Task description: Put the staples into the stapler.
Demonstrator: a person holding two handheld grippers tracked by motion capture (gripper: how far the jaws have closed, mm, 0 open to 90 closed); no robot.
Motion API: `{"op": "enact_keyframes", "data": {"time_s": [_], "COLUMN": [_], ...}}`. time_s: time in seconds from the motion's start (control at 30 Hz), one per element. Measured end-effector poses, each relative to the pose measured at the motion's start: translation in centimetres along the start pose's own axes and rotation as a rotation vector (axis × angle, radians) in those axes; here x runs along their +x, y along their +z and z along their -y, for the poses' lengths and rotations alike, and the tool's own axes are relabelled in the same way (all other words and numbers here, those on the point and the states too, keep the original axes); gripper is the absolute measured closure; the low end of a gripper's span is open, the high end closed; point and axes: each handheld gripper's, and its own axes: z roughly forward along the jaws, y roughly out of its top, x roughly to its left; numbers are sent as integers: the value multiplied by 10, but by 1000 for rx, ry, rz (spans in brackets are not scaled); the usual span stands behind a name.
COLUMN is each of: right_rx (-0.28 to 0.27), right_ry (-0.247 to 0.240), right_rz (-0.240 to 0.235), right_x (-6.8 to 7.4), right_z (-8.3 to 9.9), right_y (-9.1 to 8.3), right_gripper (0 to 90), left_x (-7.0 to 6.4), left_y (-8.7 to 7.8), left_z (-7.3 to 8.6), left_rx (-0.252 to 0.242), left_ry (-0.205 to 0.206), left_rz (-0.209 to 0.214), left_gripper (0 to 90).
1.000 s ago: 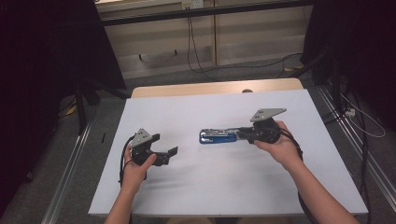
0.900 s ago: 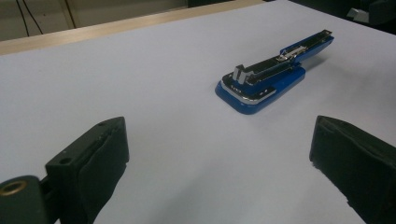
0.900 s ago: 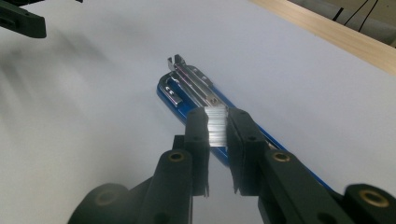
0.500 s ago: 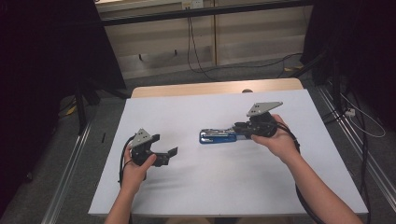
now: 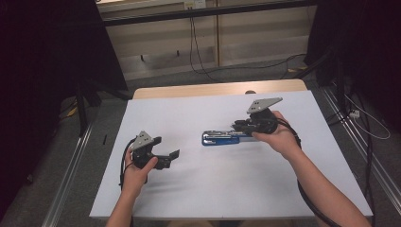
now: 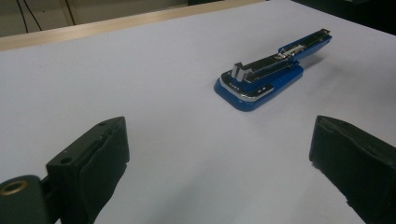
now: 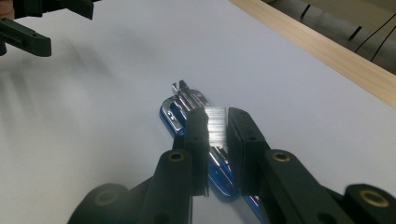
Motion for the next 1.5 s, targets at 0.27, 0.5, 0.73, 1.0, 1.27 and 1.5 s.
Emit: {"op": "enact_keyframes", "data": {"time_s": [0.27, 0.5, 0.73, 1.0, 1.27, 1.5], "right_rx": [-5, -5, -12, -9, 0, 2], "right_ry": [0, -11, -27, -44, -62, -67], "right_rz": [-29, -48, -57, -71, -89, -102], "right_x": [-7, -11, -14, -14, -17, -20], "right_z": [0, -1, -7, -11, -13, -14], "right_y": [8, 16, 19, 27, 36, 41], "right_gripper": [798, 798, 798, 797, 798, 797], "left_x": [3, 3, 2, 2, 4, 4], "left_y": [-4, -6, -6, -8, -9, -9], "left_z": [1, 2, 4, 4, 6, 7], "left_rx": [-2, 6, 12, 2, 11, 12], "left_ry": [-14, -16, -16, -22, -25, -26], "left_rz": [-6, -4, -7, -10, -15, -14], "left_gripper": [51, 51, 50, 51, 51, 51]}}
